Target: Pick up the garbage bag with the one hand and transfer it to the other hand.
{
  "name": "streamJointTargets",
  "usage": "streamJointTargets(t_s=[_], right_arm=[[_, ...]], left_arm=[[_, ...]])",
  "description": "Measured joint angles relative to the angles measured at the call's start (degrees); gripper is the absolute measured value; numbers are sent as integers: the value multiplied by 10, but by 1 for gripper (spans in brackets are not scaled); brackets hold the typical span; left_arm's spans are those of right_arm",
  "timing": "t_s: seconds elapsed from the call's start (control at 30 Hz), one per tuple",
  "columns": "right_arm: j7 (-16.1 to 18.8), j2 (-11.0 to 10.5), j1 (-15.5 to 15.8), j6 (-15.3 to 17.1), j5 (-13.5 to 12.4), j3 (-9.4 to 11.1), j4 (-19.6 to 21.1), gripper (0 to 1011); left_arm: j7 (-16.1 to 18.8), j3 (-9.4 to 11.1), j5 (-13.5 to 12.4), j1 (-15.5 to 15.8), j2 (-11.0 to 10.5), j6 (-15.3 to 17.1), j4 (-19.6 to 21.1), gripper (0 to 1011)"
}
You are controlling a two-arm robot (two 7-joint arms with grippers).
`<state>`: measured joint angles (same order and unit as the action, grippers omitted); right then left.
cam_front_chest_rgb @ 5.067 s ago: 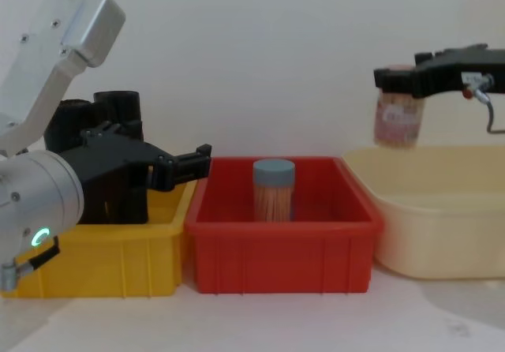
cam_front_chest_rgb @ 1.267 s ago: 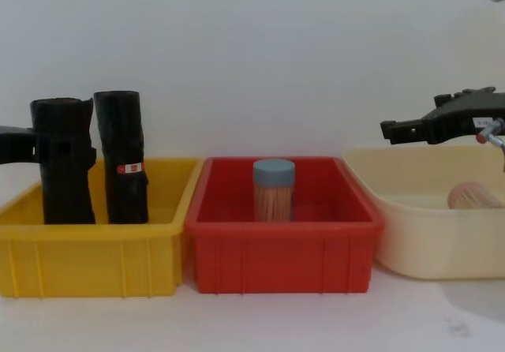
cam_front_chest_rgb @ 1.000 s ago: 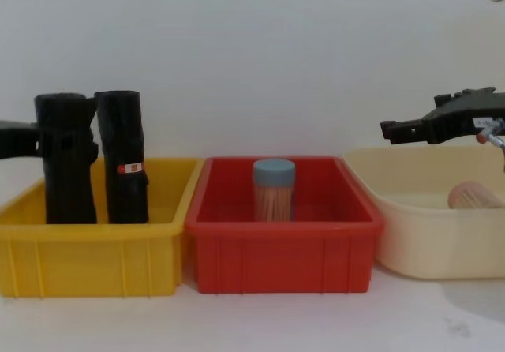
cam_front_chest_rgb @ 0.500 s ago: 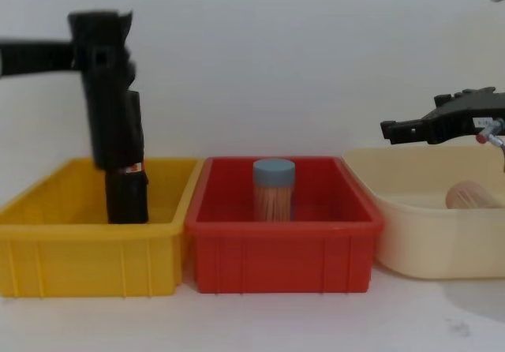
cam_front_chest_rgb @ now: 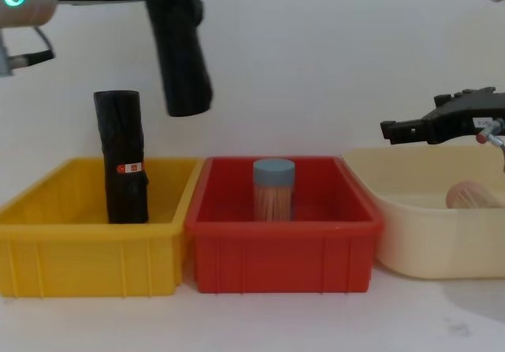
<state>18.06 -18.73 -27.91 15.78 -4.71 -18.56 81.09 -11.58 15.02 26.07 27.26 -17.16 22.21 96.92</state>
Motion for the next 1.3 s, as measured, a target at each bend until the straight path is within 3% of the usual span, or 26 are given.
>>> streamJointTargets(t_s=[0.33, 0.57, 0.97, 1.3], right_arm=[[0, 0, 0, 0, 0, 0, 0, 1000], [0, 0, 0, 0, 0, 0, 0, 1000], [4, 0, 1, -1, -1, 1, 1, 1000], [42, -3, 0, -12, -22, -2, 9, 1000]], left_arm=[[-41, 43, 7, 54, 12, 15, -63, 375], [-63, 80, -8, 95, 22, 5, -120, 375], [-77, 108, -27, 129, 41, -32, -175, 375], [-81, 118, -34, 142, 50, -48, -197, 375]])
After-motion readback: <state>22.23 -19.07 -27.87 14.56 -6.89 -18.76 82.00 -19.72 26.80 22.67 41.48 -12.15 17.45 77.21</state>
